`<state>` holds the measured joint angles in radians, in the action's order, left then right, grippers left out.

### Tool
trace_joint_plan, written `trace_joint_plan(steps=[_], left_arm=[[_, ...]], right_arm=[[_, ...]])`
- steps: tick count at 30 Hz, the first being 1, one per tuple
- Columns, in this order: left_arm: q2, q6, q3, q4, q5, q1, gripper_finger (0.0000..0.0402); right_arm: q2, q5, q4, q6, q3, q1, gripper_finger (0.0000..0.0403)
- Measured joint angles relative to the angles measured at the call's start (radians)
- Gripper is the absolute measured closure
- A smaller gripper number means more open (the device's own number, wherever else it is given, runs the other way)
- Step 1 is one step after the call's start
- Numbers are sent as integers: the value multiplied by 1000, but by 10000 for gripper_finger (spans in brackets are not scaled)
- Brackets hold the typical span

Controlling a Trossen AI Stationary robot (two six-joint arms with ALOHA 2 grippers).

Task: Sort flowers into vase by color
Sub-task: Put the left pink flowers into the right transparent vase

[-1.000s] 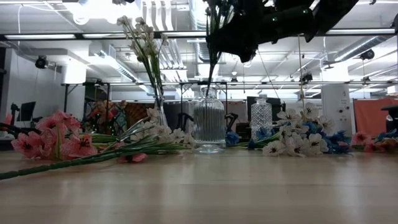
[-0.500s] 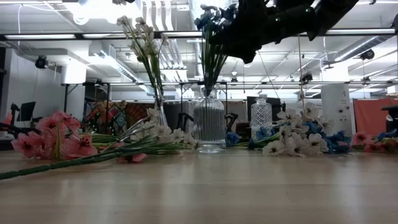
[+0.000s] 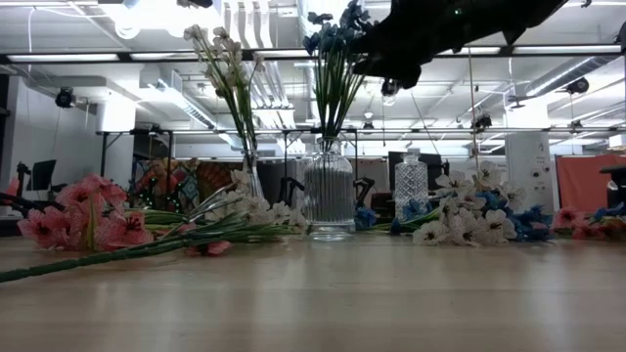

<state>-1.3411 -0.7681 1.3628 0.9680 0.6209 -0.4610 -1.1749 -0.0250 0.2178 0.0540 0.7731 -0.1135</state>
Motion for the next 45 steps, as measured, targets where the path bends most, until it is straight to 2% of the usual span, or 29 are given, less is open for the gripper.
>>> trace_joint_plan(steps=[12, 17, 20, 28, 36, 45], left_arm=[[0, 0, -26, 0, -21, 0, 240], [0, -1, -76, 0, -166, 0, 240], [0, -28, -114, -6, -207, -1, 240], [0, -36, -188, -52, -212, 0, 240], [0, 33, -251, -225, -211, 0, 240], [0, 62, -260, -206, -204, -34, 240]], right_arm=[[126, 1, -154, 57, 0, 0, 149], [185, 0, -297, 134, 0, 0, 149], [217, 0, -422, 166, 0, 0, 149], [244, -1, -672, 273, 0, 0, 154], [241, -2, -800, 384, 0, 0, 163], [235, -137, -864, 645, 0, 11, 169]])
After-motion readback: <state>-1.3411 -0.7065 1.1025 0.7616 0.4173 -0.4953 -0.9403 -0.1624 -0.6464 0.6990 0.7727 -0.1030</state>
